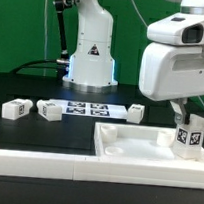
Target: Assemble square table
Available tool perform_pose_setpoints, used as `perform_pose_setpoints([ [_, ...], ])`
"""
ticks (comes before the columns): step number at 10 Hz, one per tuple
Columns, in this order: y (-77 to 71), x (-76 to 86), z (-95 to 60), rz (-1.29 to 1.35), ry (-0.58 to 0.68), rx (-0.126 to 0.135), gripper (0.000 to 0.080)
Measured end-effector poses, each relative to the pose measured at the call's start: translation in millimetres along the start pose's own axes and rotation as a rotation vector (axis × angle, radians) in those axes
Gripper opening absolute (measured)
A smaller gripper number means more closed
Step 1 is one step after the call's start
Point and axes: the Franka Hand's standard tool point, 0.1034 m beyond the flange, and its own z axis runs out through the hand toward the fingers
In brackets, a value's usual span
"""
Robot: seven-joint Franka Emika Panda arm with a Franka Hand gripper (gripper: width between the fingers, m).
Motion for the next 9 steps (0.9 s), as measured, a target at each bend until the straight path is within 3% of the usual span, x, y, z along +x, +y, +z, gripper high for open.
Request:
perform_pose_setpoints([
  [1, 0.6, -0.1, -0.1, 0.001, 0.0, 0.0, 0.0346],
  [2, 0.7, -0.1, -0.1, 0.014, 0.0, 0.0, 0.0291],
  [6, 1.3, 0.2, 0.1, 0.216, 0.006, 0.005, 0.0292],
  [9, 5.6, -0.6, 0.5, 0.546, 0.066, 0.048, 0.0294],
])
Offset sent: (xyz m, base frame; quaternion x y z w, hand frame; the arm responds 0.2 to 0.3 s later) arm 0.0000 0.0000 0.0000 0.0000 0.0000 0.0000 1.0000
